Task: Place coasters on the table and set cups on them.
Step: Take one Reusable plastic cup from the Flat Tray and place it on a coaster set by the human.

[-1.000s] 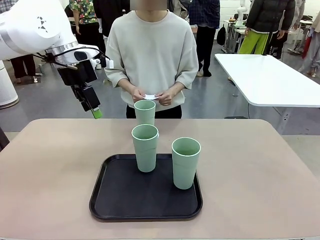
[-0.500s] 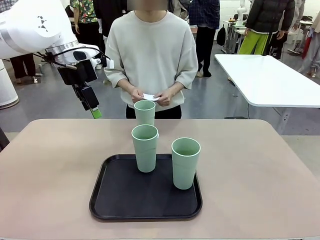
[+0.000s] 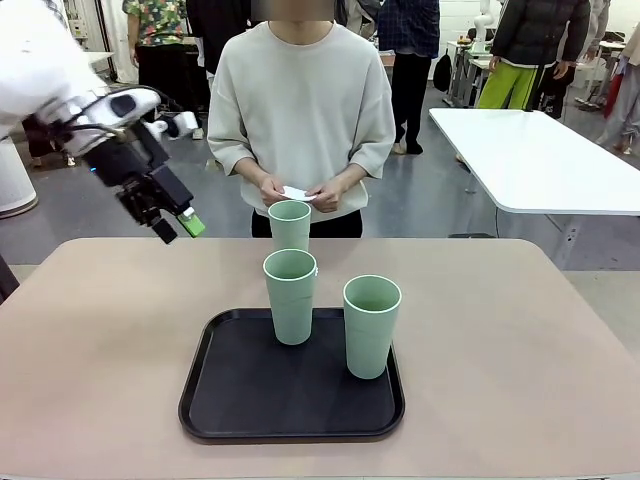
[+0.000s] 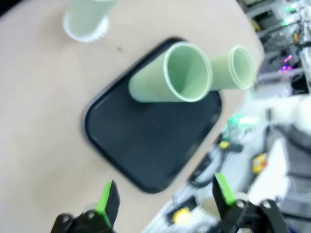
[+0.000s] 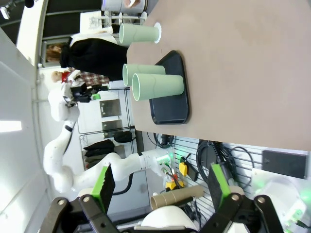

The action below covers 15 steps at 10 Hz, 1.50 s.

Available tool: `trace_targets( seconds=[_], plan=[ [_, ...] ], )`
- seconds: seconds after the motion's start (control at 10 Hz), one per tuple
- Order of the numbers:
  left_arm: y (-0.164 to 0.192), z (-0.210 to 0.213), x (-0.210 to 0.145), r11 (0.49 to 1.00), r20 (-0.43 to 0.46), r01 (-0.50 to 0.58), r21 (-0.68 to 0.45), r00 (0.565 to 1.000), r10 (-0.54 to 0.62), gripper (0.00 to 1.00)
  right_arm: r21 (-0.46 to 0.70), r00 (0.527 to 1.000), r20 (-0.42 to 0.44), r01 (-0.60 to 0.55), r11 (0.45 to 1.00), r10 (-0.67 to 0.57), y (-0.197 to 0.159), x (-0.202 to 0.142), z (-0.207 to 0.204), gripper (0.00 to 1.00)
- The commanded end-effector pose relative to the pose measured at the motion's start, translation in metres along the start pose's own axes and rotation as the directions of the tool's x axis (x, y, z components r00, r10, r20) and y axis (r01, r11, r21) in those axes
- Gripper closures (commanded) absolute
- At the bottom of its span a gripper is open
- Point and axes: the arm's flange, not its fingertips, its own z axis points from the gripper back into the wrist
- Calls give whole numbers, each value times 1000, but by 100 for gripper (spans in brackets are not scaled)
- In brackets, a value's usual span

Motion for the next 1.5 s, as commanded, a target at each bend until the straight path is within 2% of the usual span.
trace_targets(
  seconds=[0.0,0.2,0.4,0.6,0.7,0.9,1.1,1.4],
  plan=[
    [16,11,-72,985,248,-68,-159,963,106,0,21,1000,6,-16,1000,16,0,1,0,0],
    [61,48,-124,910,396,-12,-414,898,192,0,21,1000,6,-16,1000,16,0,1,0,0],
    [109,72,-169,836,507,49,-546,814,283,0,21,1000,6,-16,1000,16,0,1,0,0],
    [142,112,-200,763,495,71,-642,799,342,0,21,1000,6,-16,1000,16,0,1,0,0],
    [154,128,-217,742,493,73,-667,790,365,0,21,1000,6,-16,1000,16,0,1,0,0],
    [174,156,-237,703,467,81,-706,800,376,0,21,1000,6,-16,1000,16,0,1,0,0],
    [185,159,-251,716,427,16,-698,812,398,0,21,1000,6,-16,1000,16,0,1,0,0],
    [195,148,-243,731,291,-169,-661,841,457,0,21,1000,6,-16,1000,16,0,1,0,0]
  ],
)
